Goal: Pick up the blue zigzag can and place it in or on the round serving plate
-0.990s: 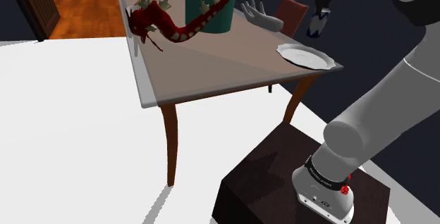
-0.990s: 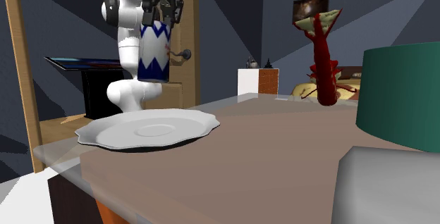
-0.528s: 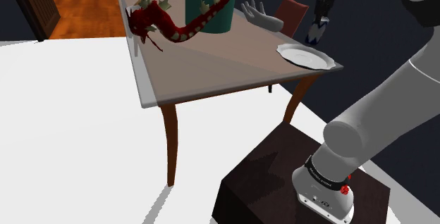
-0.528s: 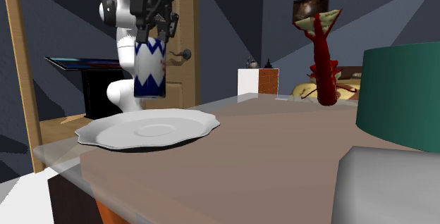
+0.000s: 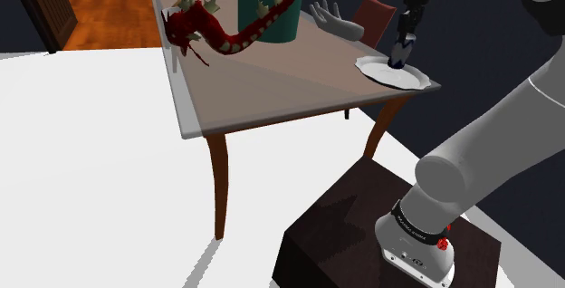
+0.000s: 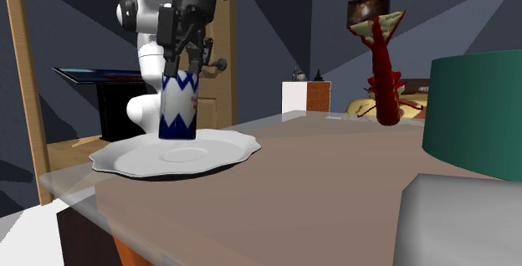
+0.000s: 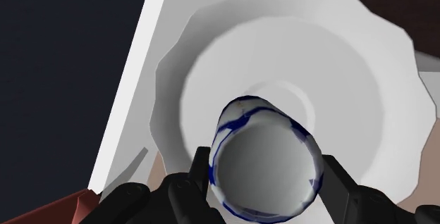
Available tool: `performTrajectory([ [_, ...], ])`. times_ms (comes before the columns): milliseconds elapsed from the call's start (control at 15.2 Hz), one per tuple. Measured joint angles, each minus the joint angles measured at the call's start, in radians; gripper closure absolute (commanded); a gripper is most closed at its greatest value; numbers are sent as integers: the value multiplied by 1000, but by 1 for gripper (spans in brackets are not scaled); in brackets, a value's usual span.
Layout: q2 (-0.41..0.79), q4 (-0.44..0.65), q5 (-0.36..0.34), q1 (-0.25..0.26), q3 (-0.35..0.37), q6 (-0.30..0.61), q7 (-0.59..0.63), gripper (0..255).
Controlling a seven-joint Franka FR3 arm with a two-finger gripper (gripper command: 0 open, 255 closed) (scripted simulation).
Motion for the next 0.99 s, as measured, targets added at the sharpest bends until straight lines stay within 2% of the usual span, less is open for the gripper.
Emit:
performTrajectory([
  [396, -11, -81, -8, -3, -3, 77, 17, 255],
  [792, -15, -89, -9, -3, -3, 86, 18, 255],
  [858, -15, -88, -9, -3, -3, 86, 19, 0],
  [990, -10, -90, -7, -3, -3, 83, 19, 0],
])
